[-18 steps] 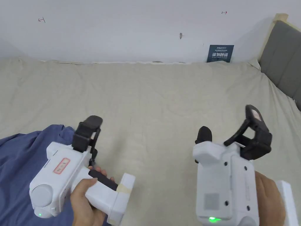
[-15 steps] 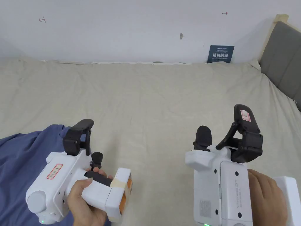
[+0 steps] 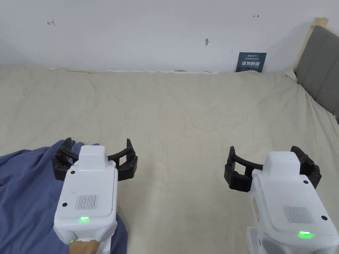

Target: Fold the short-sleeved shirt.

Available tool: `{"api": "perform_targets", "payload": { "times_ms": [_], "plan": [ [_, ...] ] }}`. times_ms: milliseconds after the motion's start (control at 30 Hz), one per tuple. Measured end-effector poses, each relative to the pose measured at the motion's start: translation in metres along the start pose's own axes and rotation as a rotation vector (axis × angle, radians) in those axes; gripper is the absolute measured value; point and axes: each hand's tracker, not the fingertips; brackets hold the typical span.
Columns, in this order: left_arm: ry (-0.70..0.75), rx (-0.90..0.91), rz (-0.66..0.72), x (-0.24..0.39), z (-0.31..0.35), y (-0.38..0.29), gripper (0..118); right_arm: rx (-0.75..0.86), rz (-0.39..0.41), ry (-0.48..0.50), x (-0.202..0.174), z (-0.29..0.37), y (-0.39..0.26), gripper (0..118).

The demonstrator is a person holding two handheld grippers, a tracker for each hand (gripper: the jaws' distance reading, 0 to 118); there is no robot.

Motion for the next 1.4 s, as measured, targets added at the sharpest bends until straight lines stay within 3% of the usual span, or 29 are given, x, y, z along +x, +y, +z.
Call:
{"api": "perform_targets", "payload": {
  "times_ms": [1400],
  "plan": [
    [-0.033,-0.025,0.022,-0.0041,0.0024,-0.0017,118,-0.013,0.008,0.004,-0.0017,0.0031,0.0019,118]
  ]
}}
